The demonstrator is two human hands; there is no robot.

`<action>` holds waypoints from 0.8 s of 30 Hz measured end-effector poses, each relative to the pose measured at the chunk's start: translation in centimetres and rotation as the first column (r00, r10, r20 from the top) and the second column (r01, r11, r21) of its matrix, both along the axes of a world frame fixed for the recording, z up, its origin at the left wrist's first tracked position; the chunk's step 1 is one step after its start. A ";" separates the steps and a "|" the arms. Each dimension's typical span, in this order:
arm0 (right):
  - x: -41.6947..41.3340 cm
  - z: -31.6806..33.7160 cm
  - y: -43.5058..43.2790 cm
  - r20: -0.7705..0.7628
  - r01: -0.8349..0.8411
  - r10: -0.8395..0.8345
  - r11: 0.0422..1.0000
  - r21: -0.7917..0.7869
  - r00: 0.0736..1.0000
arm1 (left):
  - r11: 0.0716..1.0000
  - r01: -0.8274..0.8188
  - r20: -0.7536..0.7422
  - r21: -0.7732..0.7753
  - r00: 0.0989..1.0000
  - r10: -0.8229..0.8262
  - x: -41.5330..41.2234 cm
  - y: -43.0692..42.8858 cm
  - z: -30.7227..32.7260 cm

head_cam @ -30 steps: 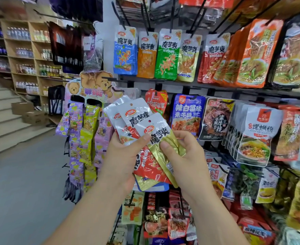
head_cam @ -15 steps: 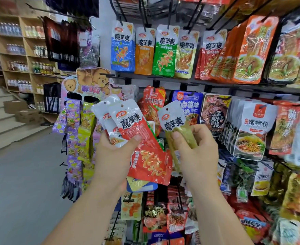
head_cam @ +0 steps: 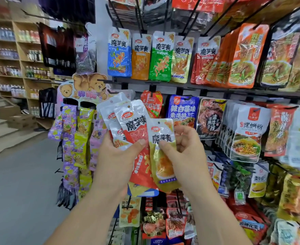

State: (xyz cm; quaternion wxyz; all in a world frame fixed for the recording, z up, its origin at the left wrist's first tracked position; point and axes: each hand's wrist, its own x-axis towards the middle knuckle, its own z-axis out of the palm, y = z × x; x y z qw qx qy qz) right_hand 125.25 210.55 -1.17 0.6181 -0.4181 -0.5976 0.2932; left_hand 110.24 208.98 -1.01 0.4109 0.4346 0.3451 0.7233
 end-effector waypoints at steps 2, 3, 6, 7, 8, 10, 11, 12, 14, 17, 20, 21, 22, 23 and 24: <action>0.6 1.7 0.2 -0.061 -0.051 0.050 0.998 -0.021 0.997 | 1.000 -0.001 -0.020 0.014 1.000 0.001 -0.2 0.4 0.8; 1.0 2.8 0.2 -0.066 -0.069 0.067 0.997 -0.029 0.996 | 1.000 -0.004 -0.032 0.026 0.999 0.004 -0.3 0.7 1.4; 2.5 6.3 0.4 -0.047 -0.024 0.023 1.000 -0.014 0.999 | 0.997 -0.010 -0.051 0.075 0.999 0.014 -0.6 1.8 3.6; 3.0 7.6 0.8 -0.060 -0.020 0.021 1.000 0.008 0.998 | 0.996 -0.017 -0.054 0.092 0.998 0.022 -0.8 2.4 4.4; 3.4 9.1 1.2 -0.080 -0.025 0.028 0.999 0.035 0.996 | 0.994 -0.029 -0.059 0.105 0.998 0.035 -1.0 3.0 5.3; 4.3 12.1 2.6 -0.100 0.019 -0.009 0.995 0.095 0.995 | 0.990 -0.048 -0.072 0.136 0.996 0.059 -1.2 4.2 7.2; 4.8 13.7 3.4 -0.089 0.063 -0.051 0.989 0.133 0.995 | 0.986 -0.049 -0.079 0.161 0.995 0.063 -1.2 4.7 8.1; 5.2 15.2 4.3 -0.062 0.108 -0.099 0.980 0.168 0.993 | 0.981 -0.047 -0.083 0.189 0.995 0.064 -1.2 5.1 8.9; 5.9 18.3 5.7 -0.022 0.177 -0.177 0.955 0.240 0.984 | 0.972 -0.036 -0.076 0.232 0.996 0.055 -1.0 5.8 10.5; 6.5 22.2 7.5 -0.014 0.245 -0.252 0.926 0.288 0.968 | 0.965 -0.002 -0.054 0.261 0.998 0.016 -0.7 6.7 12.2; 6.3 24.8 8.8 0.020 0.260 -0.282 0.907 0.332 0.959 | 0.963 0.042 -0.078 0.265 0.997 -0.022 -0.3 7.4 13.1; 6.2 25.3 9.4 0.036 0.260 -0.289 0.904 0.338 0.957 | 0.966 0.057 -0.091 0.254 0.995 -0.035 -0.1 7.8 13.1; 6.1 25.7 9.8 0.060 0.264 -0.302 0.900 0.347 0.951 | 0.970 0.063 -0.102 0.235 0.994 -0.040 0.0 8.1 13.1; 6.1 26.0 10.2 0.085 0.277 -0.325 0.894 0.353 0.942 | 0.973 0.070 -0.105 0.219 0.993 -0.048 0.2 8.3 13.0; 6.0 26.3 10.5 0.103 0.292 -0.348 0.888 0.356 0.932 | 0.976 0.073 -0.099 0.207 0.994 -0.053 0.3 8.5 12.9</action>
